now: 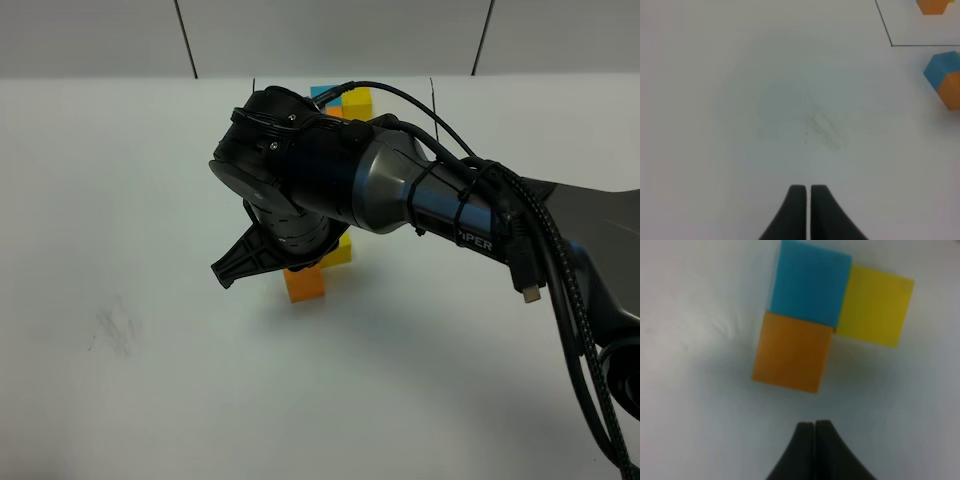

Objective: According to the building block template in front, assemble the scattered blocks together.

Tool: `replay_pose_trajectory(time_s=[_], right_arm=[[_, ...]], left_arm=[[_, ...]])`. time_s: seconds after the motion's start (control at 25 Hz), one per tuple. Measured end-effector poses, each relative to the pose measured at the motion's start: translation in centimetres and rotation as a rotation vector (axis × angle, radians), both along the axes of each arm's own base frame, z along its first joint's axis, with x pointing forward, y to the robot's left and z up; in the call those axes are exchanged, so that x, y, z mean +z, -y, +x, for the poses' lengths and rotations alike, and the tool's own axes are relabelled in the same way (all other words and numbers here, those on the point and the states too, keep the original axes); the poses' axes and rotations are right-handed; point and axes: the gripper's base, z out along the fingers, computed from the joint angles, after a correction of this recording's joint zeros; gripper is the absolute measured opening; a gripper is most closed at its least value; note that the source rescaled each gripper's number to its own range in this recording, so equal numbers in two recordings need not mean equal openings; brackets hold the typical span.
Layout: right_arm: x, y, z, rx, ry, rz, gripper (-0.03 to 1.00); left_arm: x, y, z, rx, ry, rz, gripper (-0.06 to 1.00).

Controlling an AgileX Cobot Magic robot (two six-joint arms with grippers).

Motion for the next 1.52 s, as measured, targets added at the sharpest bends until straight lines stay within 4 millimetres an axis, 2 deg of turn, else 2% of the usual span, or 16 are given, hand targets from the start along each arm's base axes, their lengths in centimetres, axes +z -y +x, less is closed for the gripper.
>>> replay_pose_trajectory(time_s=[0.16,0.32,0.48,0.64,0.8,1.04,1.24,1.52], right_arm=[[0.1,0.2,0.3,0.075,0.017,-0.041,0.00],[0.9,1.3,1.3,0.150,0.060,-0.095,0.00],[2.3,3.7,3.0,0.176,0.074,-0.149,0.00],[2.8,6.6,4.7,0.159,0.044,-0.193,0.00],[3.3,8.8,6.1,0.132,0.028,-0.189,0.00],[5.1,12.5,7.6,0.082,0.043,-0.175,0.00],[6.4,16.3,7.5,0.018,0.040,-0.177,0.00],[7.4,21.9,4.6,-0.073,-0.003,-0.198,0.00]], left_arm=[[0.0,0.0,0.0,0.000,0.000,0.000,0.00],[0.0,0.0,0.0,0.000,0.000,0.000,0.00],[0.0,0.0,0.0,0.000,0.000,0.000,0.00],[0.0,0.0,0.0,0.000,0.001,0.000,0.00],[0.0,0.0,0.0,0.000,0.000,0.000,0.00],[0.0,0.0,0.0,0.000,0.001,0.000,0.00],[0.0,0.0,0.0,0.000,0.001,0.000,0.00],[0.0,0.0,0.0,0.000,0.001,0.000,0.00]])
